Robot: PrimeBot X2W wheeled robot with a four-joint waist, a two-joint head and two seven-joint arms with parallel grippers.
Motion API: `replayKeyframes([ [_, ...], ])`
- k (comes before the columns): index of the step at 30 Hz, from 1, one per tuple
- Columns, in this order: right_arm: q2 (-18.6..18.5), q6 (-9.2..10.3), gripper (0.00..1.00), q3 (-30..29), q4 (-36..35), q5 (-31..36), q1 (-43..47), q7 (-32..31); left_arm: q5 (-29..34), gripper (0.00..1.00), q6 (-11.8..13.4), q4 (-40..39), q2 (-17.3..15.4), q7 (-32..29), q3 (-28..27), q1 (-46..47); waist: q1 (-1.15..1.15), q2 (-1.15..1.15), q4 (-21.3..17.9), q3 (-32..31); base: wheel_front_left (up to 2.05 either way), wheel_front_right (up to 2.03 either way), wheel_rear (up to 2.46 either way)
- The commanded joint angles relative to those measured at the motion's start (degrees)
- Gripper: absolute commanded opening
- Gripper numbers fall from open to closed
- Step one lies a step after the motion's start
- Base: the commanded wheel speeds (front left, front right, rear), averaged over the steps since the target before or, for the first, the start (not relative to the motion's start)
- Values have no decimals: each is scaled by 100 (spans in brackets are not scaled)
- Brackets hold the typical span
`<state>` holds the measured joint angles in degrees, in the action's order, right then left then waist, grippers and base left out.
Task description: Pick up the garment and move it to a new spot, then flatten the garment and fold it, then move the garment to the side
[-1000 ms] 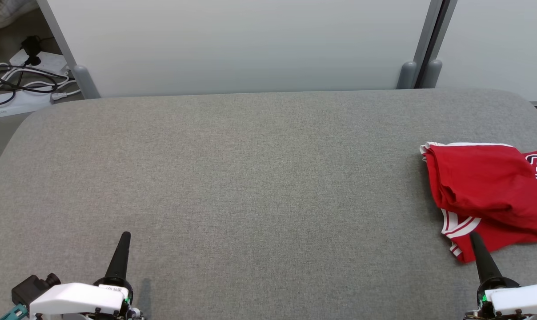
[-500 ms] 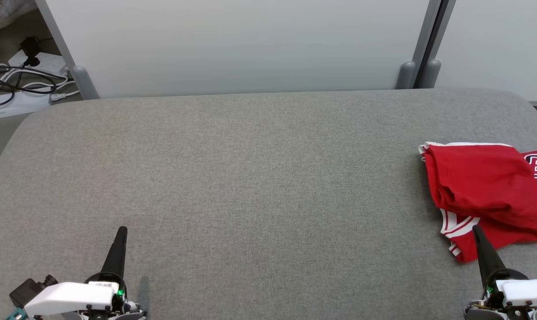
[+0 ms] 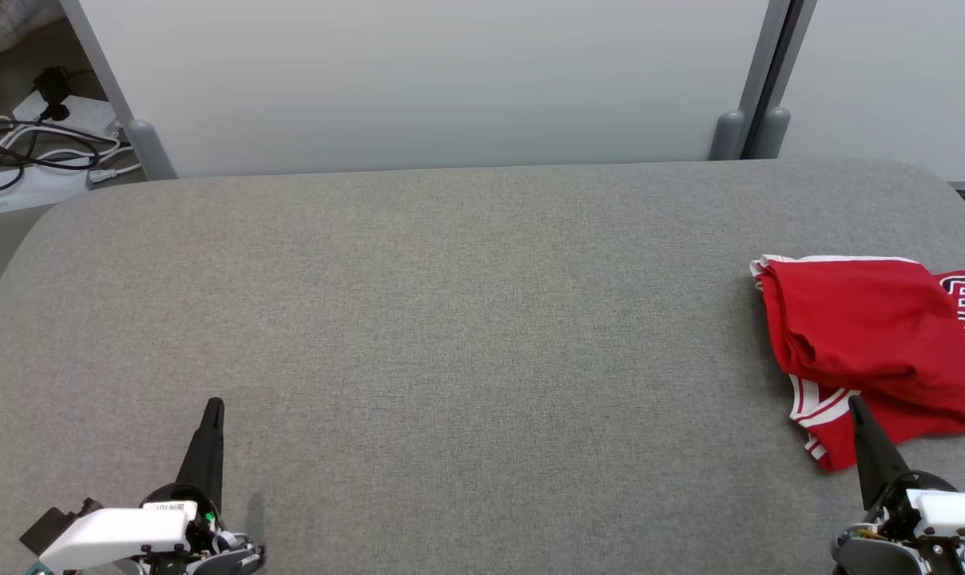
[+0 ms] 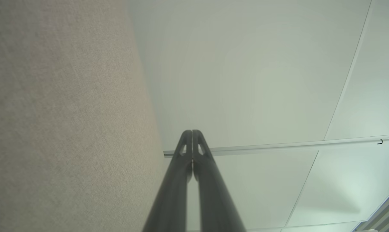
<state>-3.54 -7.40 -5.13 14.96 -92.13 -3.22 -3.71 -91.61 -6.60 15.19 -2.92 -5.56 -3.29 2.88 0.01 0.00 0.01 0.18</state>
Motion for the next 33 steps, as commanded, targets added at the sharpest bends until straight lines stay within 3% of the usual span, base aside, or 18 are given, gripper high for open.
replayKeyframes([
  [1,-99,-9,0,89,-108,-195,-276,-94,-113,0,-89,-115,-49,-36,-253,325,0,0,-1,0,0,0,0],
  [33,-44,-9,0,13,-102,-130,-282,-156,-89,0,-89,-115,-29,-59,-282,327,0,0,-1,0,0,0,0],
])
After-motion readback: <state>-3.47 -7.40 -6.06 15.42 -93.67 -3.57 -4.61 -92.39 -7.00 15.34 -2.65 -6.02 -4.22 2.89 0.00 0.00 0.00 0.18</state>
